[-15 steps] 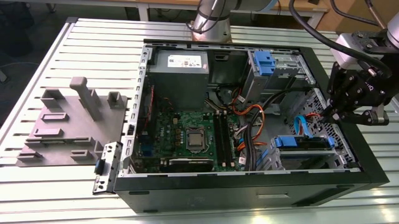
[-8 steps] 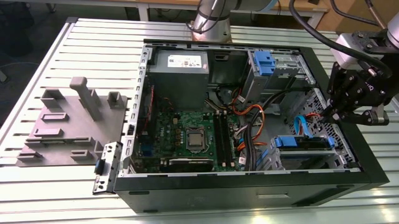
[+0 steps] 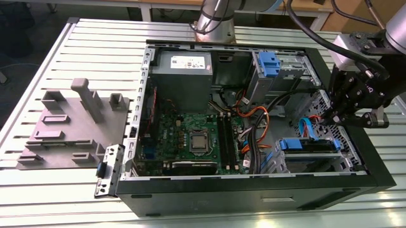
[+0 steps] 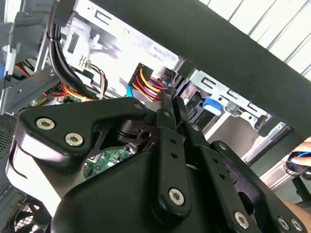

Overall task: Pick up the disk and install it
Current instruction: 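Insert the second disk wire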

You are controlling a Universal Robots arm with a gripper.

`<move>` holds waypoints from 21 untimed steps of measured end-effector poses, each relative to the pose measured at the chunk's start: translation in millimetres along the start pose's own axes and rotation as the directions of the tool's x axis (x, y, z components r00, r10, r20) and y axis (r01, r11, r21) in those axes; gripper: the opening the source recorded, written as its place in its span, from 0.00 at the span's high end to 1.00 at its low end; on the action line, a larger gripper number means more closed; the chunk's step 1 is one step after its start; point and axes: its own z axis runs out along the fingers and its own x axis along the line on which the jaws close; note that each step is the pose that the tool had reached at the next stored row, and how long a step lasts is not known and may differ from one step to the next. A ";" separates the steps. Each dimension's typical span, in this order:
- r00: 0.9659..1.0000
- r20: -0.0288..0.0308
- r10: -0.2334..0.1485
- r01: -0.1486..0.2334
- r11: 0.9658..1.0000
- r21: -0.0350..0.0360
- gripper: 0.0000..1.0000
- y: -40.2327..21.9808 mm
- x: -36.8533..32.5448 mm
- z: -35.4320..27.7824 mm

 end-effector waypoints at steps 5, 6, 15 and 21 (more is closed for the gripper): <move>1.000 0.000 0.000 0.000 1.000 0.001 0.84 4.1 7.0 -0.3; 1.000 0.000 0.000 0.000 1.000 0.001 0.84 5.0 8.6 -0.4; 1.000 0.000 0.000 0.000 1.000 0.001 0.84 8.0 21.0 -0.4; 1.000 0.000 0.000 0.000 1.000 0.001 0.84 7.9 29.0 -0.4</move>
